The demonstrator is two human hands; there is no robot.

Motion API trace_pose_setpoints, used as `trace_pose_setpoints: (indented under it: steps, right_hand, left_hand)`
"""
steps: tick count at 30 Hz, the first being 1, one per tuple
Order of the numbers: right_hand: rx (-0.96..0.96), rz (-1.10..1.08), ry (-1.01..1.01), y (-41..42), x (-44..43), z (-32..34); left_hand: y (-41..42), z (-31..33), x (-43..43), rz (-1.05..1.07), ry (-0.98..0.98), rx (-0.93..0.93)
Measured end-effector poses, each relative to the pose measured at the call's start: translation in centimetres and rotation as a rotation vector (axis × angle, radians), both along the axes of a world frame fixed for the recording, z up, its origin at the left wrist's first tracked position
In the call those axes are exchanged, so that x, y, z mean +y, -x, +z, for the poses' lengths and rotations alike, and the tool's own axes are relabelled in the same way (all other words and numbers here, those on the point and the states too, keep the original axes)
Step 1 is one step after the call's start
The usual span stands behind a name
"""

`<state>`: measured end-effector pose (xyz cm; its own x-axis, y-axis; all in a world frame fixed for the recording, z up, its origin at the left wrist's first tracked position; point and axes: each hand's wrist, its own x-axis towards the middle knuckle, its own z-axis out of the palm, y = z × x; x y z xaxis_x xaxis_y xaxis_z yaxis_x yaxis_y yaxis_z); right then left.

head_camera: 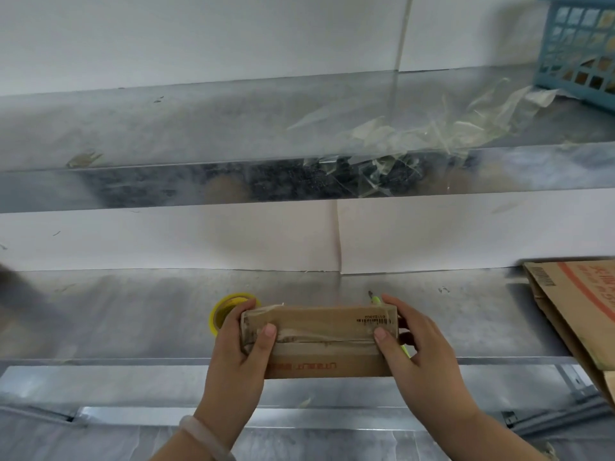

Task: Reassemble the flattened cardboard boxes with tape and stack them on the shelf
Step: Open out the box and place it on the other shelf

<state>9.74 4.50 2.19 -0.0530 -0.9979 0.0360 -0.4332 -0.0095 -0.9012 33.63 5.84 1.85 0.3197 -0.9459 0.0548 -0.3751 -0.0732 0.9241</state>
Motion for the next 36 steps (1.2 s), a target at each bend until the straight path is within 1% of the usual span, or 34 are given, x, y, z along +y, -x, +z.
trace_pose_setpoints:
  steps: [7, 10, 14, 18, 25, 28, 30, 31, 34, 36]
  right_hand:
    - [0.120, 0.031, -0.068, -0.4, -3.9, 0.8]
    - [0.136, 0.042, -0.083, -0.6, -5.5, 1.3]
    - [0.154, 0.037, -0.092, -1.0, -7.2, 1.8]
    - [0.184, 0.040, -0.101, -1.2, -7.5, 1.8]
    - [0.228, 0.068, -0.177, -0.9, -6.9, 1.4]
    - [0.203, 0.055, -0.210, -0.6, -7.4, 1.5]
    - [0.225, 0.053, -0.243, -0.3, -7.8, 1.3]
    - [0.248, 0.062, -0.260, -0.1, -7.9, 1.3]
    - [0.273, 0.102, -0.262, -0.2, -8.1, 1.3]
    - [0.375, 0.137, -0.206, -0.4, -8.1, 1.2]
  left_hand:
    - [0.0, 0.4, -3.3, 0.017, -0.117, -0.008]
    - [-0.5, 0.8, -5.0, -0.001, -0.121, -0.041]
    - [-0.7, 1.1, -6.9, -0.008, -0.213, -0.029]
    - [-1.3, 1.2, -6.9, -0.028, -0.269, -0.091]
    - [-1.5, 1.7, -6.8, -0.081, -0.331, -0.148]
    - [-1.0, 1.4, -7.9, -0.107, -0.371, -0.071]
    - [-0.3, 1.0, -8.2, -0.129, -0.368, 0.004]
    - [0.0, 0.6, -8.2, -0.148, -0.354, 0.009]
    - [0.6, -0.2, -8.2, -0.166, -0.296, -0.056]
    - [0.5, -0.1, -8.4, -0.184, -0.276, -0.114]
